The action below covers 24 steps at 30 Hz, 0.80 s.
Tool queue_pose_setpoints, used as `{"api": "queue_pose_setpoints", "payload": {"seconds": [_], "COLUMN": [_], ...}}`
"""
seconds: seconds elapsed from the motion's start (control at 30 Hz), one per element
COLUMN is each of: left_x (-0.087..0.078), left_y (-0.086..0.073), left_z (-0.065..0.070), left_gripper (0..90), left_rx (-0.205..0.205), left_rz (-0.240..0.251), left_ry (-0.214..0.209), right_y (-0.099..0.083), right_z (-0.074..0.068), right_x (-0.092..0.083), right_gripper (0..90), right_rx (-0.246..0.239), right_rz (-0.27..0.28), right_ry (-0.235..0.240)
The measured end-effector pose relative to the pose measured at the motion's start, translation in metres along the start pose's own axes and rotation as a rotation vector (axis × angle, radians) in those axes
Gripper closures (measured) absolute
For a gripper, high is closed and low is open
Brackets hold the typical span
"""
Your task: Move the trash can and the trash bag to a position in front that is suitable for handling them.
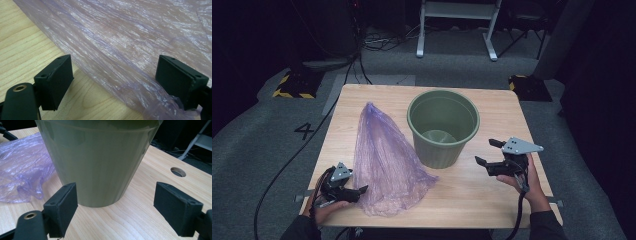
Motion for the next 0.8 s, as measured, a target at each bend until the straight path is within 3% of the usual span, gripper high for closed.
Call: {"api": "queue_pose_setpoints", "payload": {"seconds": [0.33, 0.8], "left_x": [0.000, 0.000], "left_y": [0.000, 0.000], "left_z": [0.000, 0.001], "left_gripper": [14.1, 14.0], "left_rx": [0.000, -0.004], "left_rz": [0.000, 0.002], "left_ry": [0.000, 0.003], "right_y": [0.009, 0.034], "right_z": [0.004, 0.001], "right_x": [0.000, -0.012], "right_gripper": [19.3, 19.6], "right_rx": [0.003, -0.041], "right_rz": [0.012, 0.054], "right_ry": [0.004, -0.023]}}
Point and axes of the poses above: each handheld gripper's, and its own axes: x roughly forward along the jaws, y roughly out of its top, z roughly to its right, the point moved 3 cm from there along x, roughly forward along the jaws, and after that the axes turned 14 degrees about -z, right-handed, at the moved point
